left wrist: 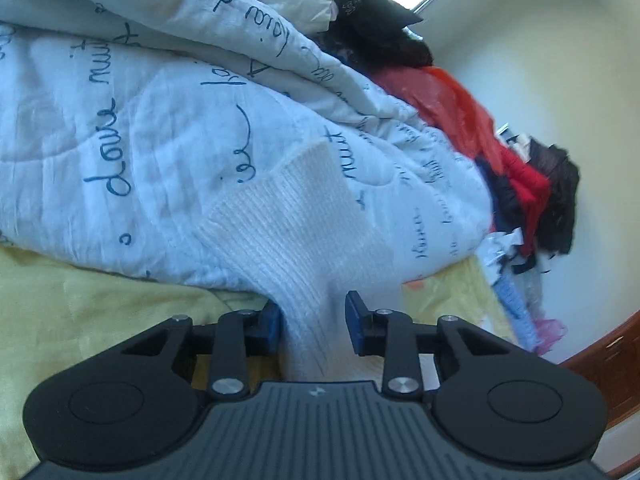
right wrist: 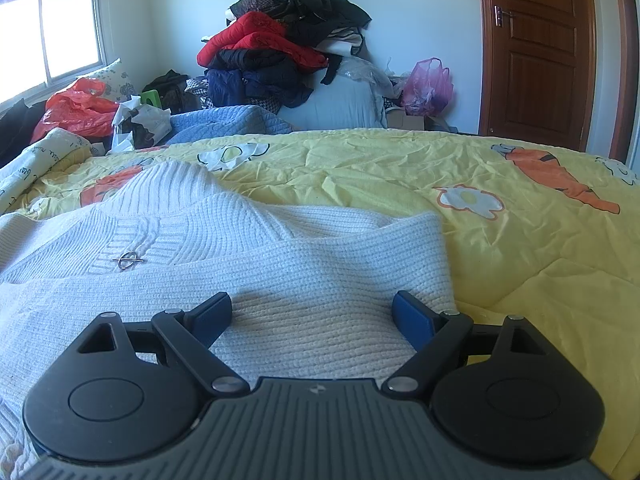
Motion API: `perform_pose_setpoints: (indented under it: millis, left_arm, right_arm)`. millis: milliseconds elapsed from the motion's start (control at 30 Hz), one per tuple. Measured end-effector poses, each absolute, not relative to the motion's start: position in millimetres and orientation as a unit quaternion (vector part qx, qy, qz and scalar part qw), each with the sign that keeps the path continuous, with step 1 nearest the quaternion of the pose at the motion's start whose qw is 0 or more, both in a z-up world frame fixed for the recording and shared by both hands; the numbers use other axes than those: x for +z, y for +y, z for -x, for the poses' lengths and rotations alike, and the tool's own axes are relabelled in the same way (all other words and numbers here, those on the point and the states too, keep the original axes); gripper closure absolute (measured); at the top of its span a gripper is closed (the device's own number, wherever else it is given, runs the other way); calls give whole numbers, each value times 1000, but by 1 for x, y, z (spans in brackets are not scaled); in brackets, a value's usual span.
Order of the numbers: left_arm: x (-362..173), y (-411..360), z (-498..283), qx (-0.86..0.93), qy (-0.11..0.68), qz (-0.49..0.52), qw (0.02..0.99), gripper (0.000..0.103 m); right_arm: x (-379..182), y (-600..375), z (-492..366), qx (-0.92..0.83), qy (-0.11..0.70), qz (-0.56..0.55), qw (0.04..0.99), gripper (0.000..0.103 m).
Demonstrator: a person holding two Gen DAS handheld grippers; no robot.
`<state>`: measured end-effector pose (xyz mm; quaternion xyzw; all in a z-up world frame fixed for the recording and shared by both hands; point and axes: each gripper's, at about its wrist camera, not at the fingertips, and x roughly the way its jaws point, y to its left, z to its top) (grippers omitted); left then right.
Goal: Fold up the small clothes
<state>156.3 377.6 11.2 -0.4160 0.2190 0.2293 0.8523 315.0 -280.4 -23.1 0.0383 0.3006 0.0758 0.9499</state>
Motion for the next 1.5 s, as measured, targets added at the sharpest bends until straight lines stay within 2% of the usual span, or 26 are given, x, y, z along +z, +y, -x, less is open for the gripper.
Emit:
perform_pose_setpoints:
  millis: [100, 167, 333, 533, 633, 833, 933, 967, 1033, 1067, 1100, 1167, 1267, 1400, 1500]
  left_arm:
    - [16, 371, -161, 246, 229, 382, 861, 87]
    - [26, 359, -160, 252, 221, 358, 871, 89]
    - [78, 293, -161, 227, 166, 270, 921, 90]
    - [130, 156, -185, 74, 123, 223, 964, 90]
    - [122, 75, -205, -10, 148, 189, 971, 90]
    - [49, -39, -231, -88, 276, 111, 951, 89]
    - [27, -56, -229, -131, 332, 81, 930, 77]
    - [30, -58, -220, -140, 322, 67, 934, 71]
    - [39, -52, -201, -154, 308, 54, 937, 42]
    - [45, -44, -190, -153, 297, 51, 941, 13]
    - [47, -39, -178, -148, 279, 48, 948, 3]
    - [53, -22, -150, -124, 231, 35, 964, 3]
    - [40, 12, -133, -73, 254, 28, 964, 3]
    - [19, 61, -131, -33, 315, 110, 942, 3]
    - [13, 75, -128, -43, 296, 171, 939, 0]
  right_arm:
    - [-23, -281, -315, 76, 301, -40, 950, 15]
    - [-23, -281, -315, 77, 301, -41, 950, 15]
    - [-23, -281, -314, 78, 300, -45, 950, 14]
    - [-22, -282, -312, 80, 298, -54, 950, 14]
    - [-22, -284, -312, 83, 296, -63, 950, 14]
    - [-22, -289, -312, 88, 294, -78, 949, 14]
    - [-22, -291, -311, 90, 293, -84, 948, 14]
    - [-22, -291, -311, 91, 292, -87, 948, 14]
    - [-22, -293, -311, 93, 291, -92, 948, 14]
    - [-22, -293, -311, 93, 291, -94, 948, 14]
    - [-22, -293, -311, 93, 291, -94, 948, 14]
    - [-22, -293, -311, 93, 291, -93, 948, 14]
    - [-22, -292, -311, 90, 292, -87, 948, 14]
    - [-14, -285, -312, 84, 309, -70, 945, 12]
    - [8, -283, -301, 93, 321, -152, 930, 14]
